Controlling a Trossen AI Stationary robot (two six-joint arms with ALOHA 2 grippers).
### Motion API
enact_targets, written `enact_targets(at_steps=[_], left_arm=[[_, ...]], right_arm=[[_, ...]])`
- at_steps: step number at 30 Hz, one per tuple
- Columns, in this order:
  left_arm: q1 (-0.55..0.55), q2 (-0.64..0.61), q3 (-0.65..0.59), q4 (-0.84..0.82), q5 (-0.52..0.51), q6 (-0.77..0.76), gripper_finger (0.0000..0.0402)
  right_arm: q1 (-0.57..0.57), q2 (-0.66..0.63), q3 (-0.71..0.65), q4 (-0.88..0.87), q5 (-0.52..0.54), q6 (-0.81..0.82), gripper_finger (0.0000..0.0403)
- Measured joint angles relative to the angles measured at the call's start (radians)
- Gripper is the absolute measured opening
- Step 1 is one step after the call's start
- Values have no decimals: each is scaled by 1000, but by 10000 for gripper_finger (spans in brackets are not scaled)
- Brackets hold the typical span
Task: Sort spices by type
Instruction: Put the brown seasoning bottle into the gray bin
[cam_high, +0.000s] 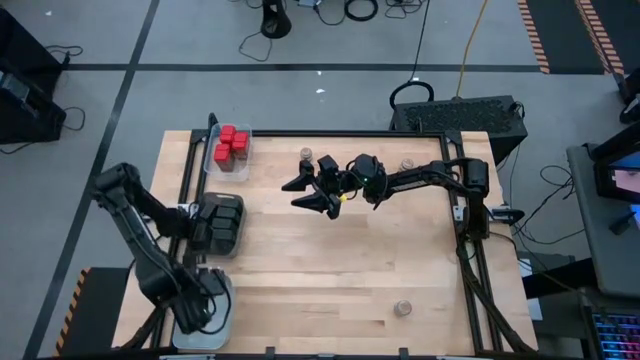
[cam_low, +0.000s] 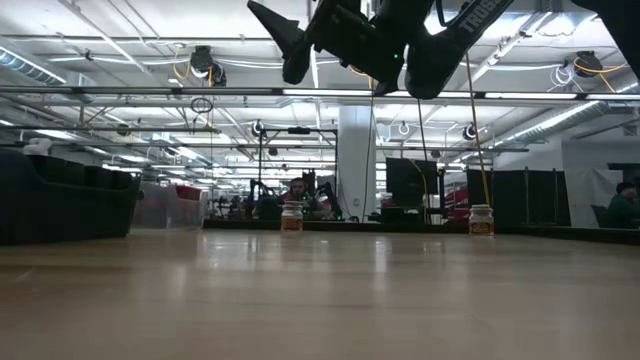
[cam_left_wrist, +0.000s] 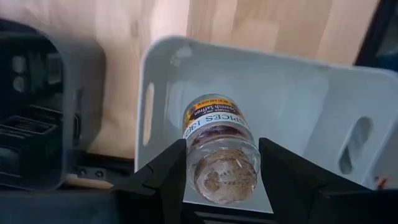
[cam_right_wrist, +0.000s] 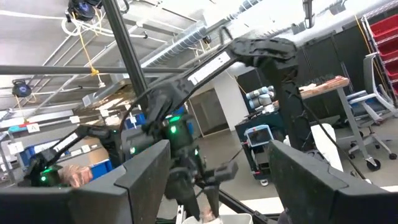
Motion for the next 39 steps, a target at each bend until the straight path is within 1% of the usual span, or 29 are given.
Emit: enact_targets(at_steps=[8, 14, 17, 21, 26, 31, 35, 39], left_arm=[[-25, 121, 0, 11, 18, 39, 183], [-31, 178, -1, 38, 35, 97, 183], [-30, 194, -8, 85, 34, 137, 183], [-30, 196, -54, 140, 35, 166, 183], [-30, 193, -113, 145, 64, 193, 183], [-30, 174, -177, 170, 133, 194, 183], [-29, 134, -215, 248, 135, 211, 183], [-27, 104, -233, 251, 135, 211, 183]], right_arm=[[20, 0, 0, -1, -2, -5, 254], [26, 0, 0, -25, -4, -23, 254], [26, 0, 0, -31, -4, -23, 254], [26, 0, 0, -31, -4, -26, 254], [26, 0, 0, -31, -4, -31, 254], [26, 0, 0, -31, -4, -31, 254], [26, 0, 0, -33, -4, -32, 254], [26, 0, 0, -46, -5, -38, 254]])
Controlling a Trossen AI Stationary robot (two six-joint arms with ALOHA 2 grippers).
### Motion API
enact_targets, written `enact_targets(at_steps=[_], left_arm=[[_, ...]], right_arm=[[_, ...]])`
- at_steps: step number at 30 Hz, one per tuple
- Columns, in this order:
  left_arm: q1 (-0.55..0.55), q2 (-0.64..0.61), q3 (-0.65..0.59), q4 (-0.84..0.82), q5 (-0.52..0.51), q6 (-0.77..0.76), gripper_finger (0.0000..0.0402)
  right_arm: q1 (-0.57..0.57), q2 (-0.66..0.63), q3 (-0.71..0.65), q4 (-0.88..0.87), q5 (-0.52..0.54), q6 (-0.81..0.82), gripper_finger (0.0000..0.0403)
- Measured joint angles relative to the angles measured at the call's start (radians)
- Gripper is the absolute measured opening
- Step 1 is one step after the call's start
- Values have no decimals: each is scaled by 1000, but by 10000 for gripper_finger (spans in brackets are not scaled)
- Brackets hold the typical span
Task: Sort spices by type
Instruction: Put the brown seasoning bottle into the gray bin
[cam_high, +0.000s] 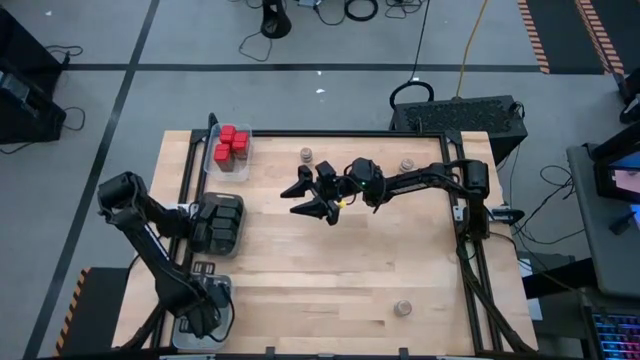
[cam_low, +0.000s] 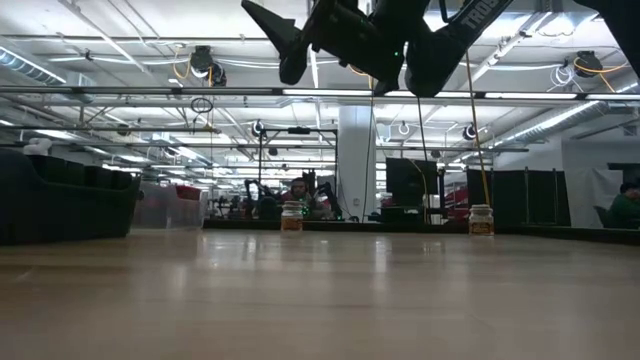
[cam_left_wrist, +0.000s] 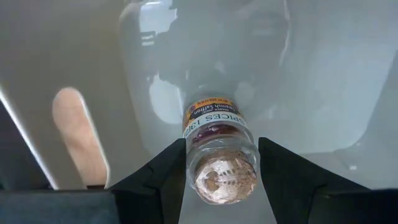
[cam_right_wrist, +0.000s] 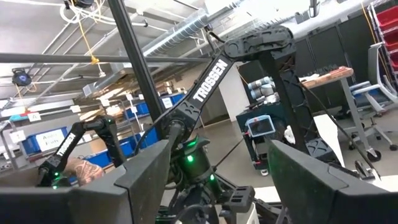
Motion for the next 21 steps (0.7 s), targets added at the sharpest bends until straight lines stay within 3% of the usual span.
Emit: enact_targets(at_steps=[13, 21], left_arm=[[16, -9, -57, 33, 72, -27, 186], [27, -4, -62, 31, 64, -26, 236]], right_arm=[[0, 0, 0, -33, 0, -14, 254], [0, 0, 0, -33, -24, -12, 254]])
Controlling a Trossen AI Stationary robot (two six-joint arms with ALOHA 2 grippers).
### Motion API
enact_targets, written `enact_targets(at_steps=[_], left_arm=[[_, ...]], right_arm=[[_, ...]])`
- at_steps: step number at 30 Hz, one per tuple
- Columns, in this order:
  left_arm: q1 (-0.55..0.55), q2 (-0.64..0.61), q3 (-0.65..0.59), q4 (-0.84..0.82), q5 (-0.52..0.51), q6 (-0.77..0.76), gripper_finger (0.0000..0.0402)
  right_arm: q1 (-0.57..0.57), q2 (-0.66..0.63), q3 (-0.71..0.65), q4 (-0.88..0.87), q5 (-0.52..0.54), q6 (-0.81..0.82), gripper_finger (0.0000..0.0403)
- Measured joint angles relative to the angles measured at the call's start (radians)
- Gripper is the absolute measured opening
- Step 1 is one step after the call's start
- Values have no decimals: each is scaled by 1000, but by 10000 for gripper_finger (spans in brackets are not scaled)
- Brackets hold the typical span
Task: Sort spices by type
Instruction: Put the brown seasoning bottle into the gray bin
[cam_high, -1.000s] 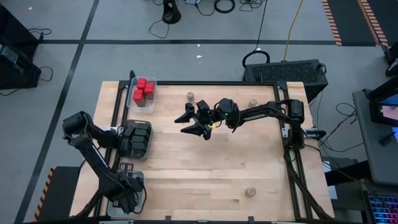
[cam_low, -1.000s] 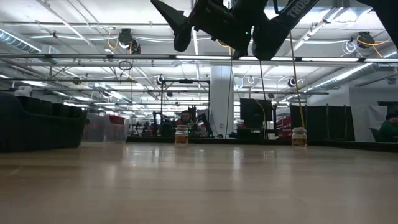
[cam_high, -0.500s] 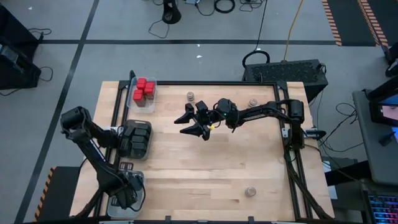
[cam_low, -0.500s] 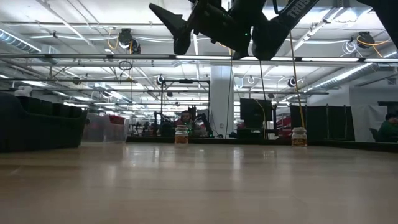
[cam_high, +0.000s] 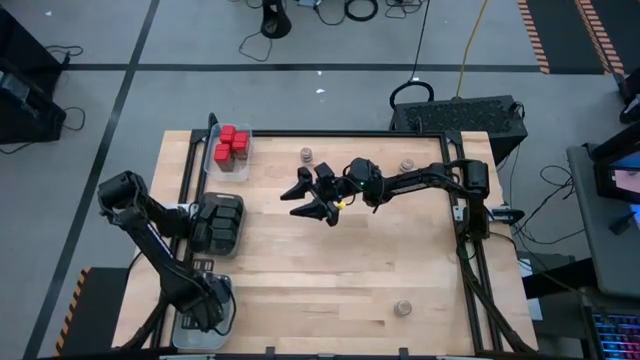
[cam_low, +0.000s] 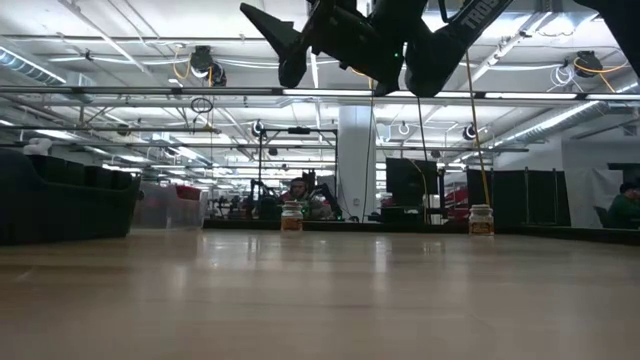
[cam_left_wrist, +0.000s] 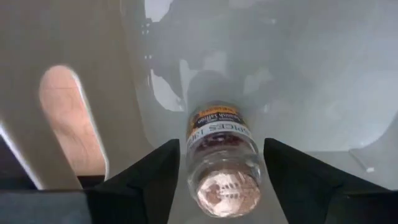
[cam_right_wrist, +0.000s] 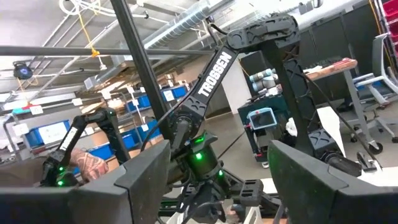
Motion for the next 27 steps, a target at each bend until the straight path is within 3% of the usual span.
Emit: enact_targets(at_steps=[14, 20, 23, 27], left_arm=[[23, -22, 73, -145, -6, 44, 256], [23, -89, 133, -147, -46, -44, 256], [18, -126, 167, -154, -116, -86, 256], [-10, -174, 211, -116, -342, -86, 256]], right_arm=[[0, 0, 0, 0, -3, 11, 254], [0, 0, 0, -5, -2, 27, 254], [-1, 0, 0, -6, -2, 55, 254], [-3, -17, 0, -42, -21, 153, 254]])
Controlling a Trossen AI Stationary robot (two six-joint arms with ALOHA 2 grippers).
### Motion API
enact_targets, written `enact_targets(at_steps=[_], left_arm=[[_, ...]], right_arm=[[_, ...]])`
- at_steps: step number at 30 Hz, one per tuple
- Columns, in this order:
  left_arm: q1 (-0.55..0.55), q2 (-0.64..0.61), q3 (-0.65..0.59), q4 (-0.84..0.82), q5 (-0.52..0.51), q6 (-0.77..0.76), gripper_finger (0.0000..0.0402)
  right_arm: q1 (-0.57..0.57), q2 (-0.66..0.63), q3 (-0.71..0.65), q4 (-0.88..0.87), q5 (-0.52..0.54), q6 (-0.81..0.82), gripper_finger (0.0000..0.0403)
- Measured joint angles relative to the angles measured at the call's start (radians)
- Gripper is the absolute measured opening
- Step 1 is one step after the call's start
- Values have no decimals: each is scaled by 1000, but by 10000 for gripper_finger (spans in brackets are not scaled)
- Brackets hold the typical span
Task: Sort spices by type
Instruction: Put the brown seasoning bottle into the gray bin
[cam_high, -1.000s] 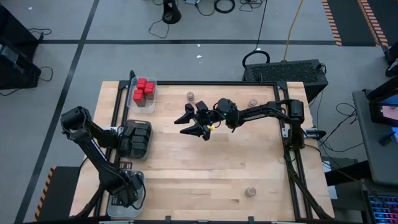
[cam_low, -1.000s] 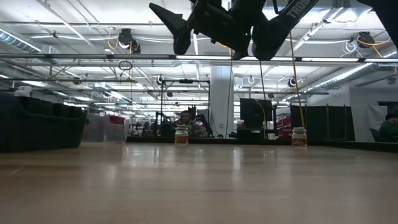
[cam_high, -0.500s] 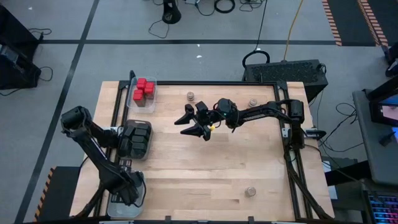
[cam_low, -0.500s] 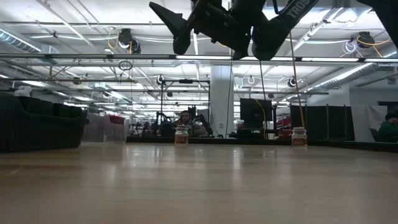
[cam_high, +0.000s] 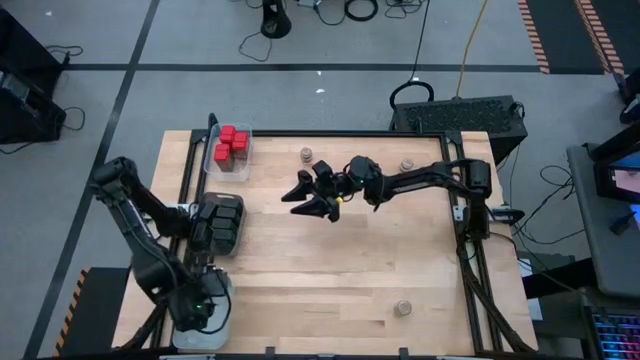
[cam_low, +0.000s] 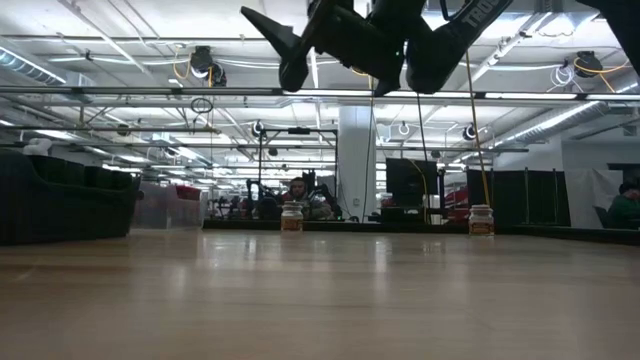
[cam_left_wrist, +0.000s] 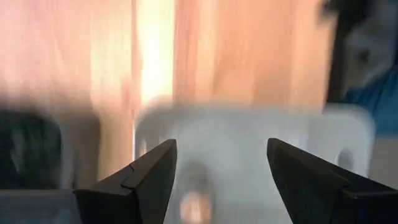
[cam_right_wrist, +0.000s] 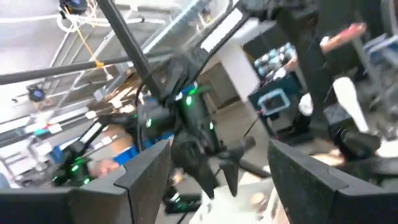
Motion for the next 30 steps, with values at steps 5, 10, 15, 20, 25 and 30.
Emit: enact_targets(at_steps=[5, 10, 15, 20, 25, 30], left_arm=[[-11, -58, 7, 221, -250, 231, 256], [48, -83, 7, 566, -395, 656, 256], [159, -84, 7, 838, -399, 992, 256], [320, -90, 7, 881, -333, 1054, 256], [453, -100, 7, 858, -220, 1050, 256], [509, -162, -17, 763, -214, 1012, 256]], right_arm=[[10, -77, 0, -201, -38, 4, 254], [17, -201, 0, -556, -3, -145, 254], [27, -325, 0, -988, 160, -312, 254], [72, -403, 0, -1325, 348, -430, 254], [145, -432, 0, -1531, 574, -511, 254], [192, -433, -9, -1565, 657, -547, 254]])
